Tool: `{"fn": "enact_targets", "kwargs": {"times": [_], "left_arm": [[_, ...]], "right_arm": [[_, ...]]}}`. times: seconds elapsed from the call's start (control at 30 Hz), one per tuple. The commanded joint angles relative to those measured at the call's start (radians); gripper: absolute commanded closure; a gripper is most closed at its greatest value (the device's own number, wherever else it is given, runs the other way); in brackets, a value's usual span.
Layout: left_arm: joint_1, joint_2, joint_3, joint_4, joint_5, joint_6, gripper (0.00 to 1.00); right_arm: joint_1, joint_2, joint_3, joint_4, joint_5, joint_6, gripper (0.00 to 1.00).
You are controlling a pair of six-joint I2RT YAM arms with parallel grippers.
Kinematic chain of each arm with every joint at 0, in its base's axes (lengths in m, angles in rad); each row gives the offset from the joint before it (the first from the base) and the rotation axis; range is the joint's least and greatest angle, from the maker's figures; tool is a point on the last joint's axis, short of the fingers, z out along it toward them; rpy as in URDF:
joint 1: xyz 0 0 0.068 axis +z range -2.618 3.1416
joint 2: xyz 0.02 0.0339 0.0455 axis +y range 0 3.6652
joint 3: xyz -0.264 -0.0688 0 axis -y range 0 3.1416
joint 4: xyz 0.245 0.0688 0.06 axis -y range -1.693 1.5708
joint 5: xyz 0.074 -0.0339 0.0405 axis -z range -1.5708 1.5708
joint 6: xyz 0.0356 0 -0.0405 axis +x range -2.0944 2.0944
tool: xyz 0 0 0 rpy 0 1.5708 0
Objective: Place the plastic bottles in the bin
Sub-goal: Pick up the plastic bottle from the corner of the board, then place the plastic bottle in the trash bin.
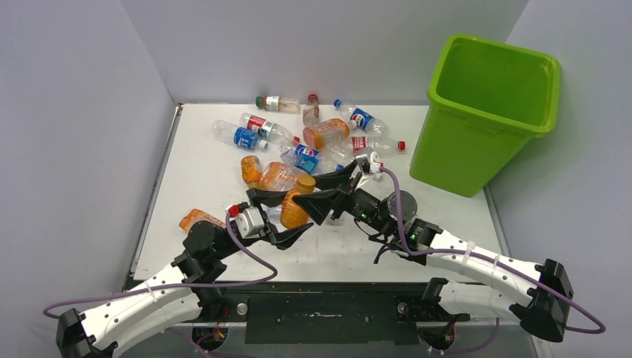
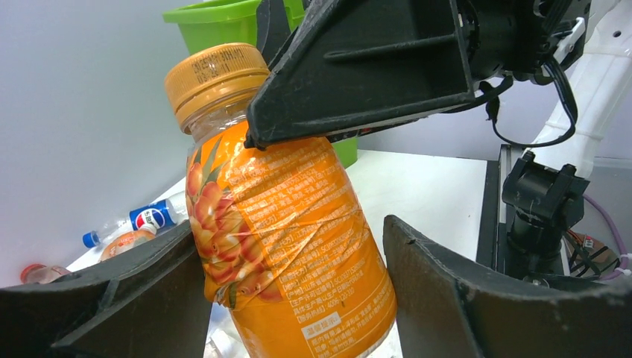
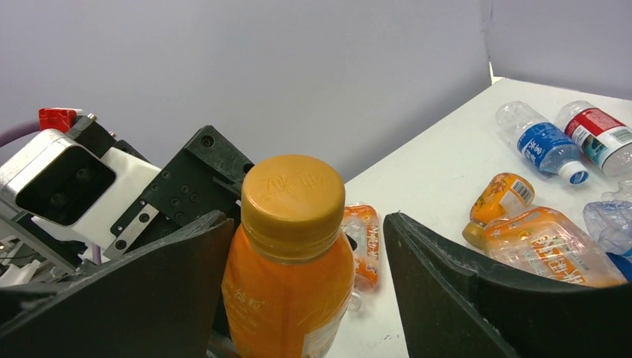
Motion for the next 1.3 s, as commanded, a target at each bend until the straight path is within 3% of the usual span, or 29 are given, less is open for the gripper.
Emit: {"fn": "enact_targets", "kwargs": {"times": [0.0, 0.13, 0.2, 0.23, 0.27, 0.3, 0.4, 0.5, 0.67, 0.77, 0.83, 0.97, 1.27], "left_arm": [[-0.004, -0.021, 0.017, 0.003, 0.017, 0.020, 0.88], [-0.009, -0.007, 0.025, -0.012, 0.034, 0.020, 0.88], [-0.013, -0.003, 0.031, -0.025, 0.032, 0.015, 0.80], [-0.016, -0.002, 0.035, -0.034, 0.026, 0.007, 0.67], [-0.019, -0.001, 0.042, -0.051, 0.023, -0.001, 0.46], [-0.022, -0.001, 0.053, -0.073, 0.023, -0.005, 0.34], [-0.029, 0.001, 0.072, -0.115, 0.007, -0.017, 0.17], [-0.031, 0.012, 0.083, -0.133, -0.007, -0.024, 0.17], [-0.031, 0.047, 0.109, -0.178, -0.007, -0.020, 0.47], [-0.031, 0.055, 0.110, -0.181, -0.003, -0.020, 0.52], [-0.032, 0.057, 0.110, -0.182, -0.003, -0.020, 0.49], [-0.032, 0.054, 0.110, -0.183, -0.008, -0.020, 0.29], [-0.031, 0.065, 0.117, -0.193, -0.018, -0.020, 0.26]], "right_arm": [[0.006, 0.002, 0.020, 0.047, 0.014, 0.003, 0.31], [0.010, 0.016, 0.027, 0.054, -0.008, 0.010, 0.60], [0.016, 0.028, 0.044, 0.040, -0.041, -0.014, 0.74], [0.024, 0.033, 0.061, 0.011, -0.055, -0.043, 0.82], [0.037, 0.035, 0.080, -0.025, -0.063, -0.084, 0.87], [0.067, 0.036, 0.109, -0.074, -0.060, -0.141, 0.90], [0.169, 0.038, 0.176, -0.225, 0.029, -0.309, 0.95], [0.246, 0.042, 0.204, -0.285, 0.131, -0.392, 0.95], [0.290, 0.036, 0.190, -0.251, 0.207, -0.415, 0.95], [0.299, 0.023, 0.173, -0.214, 0.236, -0.406, 0.95], [0.302, 0.003, 0.155, -0.187, 0.260, -0.400, 0.95], [0.303, -0.043, 0.109, -0.137, 0.301, -0.390, 0.95], [0.304, -0.101, 0.041, -0.057, 0.338, -0.379, 0.95]]}}
